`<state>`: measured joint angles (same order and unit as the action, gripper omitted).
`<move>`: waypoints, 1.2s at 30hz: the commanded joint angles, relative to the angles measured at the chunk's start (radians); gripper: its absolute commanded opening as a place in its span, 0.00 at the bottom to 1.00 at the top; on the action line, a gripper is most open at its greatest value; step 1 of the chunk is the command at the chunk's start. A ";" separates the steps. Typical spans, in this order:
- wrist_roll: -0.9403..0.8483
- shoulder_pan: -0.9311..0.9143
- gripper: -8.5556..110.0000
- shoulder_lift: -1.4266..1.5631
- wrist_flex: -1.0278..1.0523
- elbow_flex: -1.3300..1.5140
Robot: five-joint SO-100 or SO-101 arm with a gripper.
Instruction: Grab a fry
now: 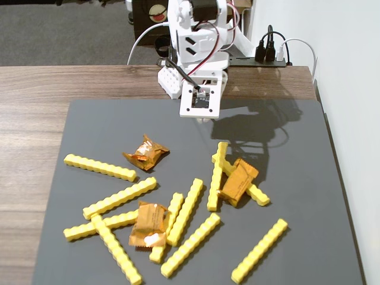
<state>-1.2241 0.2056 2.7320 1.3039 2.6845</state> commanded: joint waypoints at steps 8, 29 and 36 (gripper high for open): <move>0.209 0.130 0.08 -0.344 -0.069 -0.282; 0.067 0.021 0.24 -0.765 -0.132 -0.491; 0.063 0.020 0.24 -0.810 -0.181 -0.483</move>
<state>-1.1520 0.2270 1.9251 1.1443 2.2335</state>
